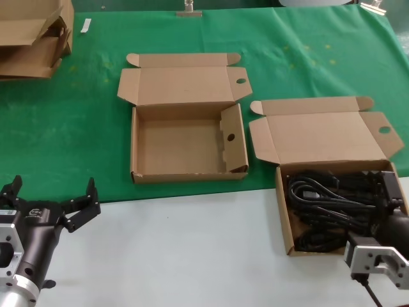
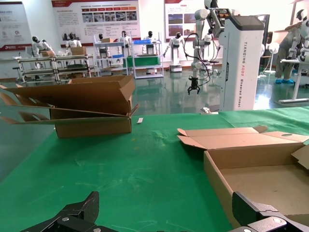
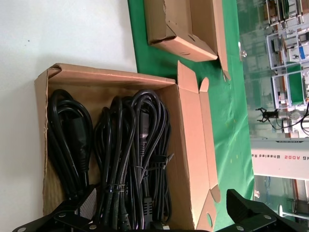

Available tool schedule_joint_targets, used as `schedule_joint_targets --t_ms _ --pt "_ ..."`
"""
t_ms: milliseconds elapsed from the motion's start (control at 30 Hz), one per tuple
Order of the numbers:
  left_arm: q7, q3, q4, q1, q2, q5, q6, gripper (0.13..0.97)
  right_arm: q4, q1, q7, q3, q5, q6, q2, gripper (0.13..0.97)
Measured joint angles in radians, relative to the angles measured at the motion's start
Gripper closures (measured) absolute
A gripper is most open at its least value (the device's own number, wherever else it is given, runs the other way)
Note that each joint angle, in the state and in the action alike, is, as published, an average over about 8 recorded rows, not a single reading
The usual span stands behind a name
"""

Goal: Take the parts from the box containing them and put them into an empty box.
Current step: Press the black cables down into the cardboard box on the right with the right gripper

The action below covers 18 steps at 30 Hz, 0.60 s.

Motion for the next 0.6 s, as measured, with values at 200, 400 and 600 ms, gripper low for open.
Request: schedule_joint_targets --t_ms 200,400,600 --pt "0.0 0.0 0.0 0.0 0.0 0.0 0.0 0.132 -0.021 0.003 0.002 0.0 0.0 -0.016 -0.012 0.161" --pt "0.0 0.0 0.0 0.0 0.0 0.0 0.0 0.132 -0.039 0.002 -0.005 0.0 0.0 -0.018 -0.035 0.202" --pt "0.0 0.0 0.0 0.0 0.0 0.0 0.0 0.132 -0.053 0.001 -0.015 0.0 0.0 -0.016 -0.053 0.301"
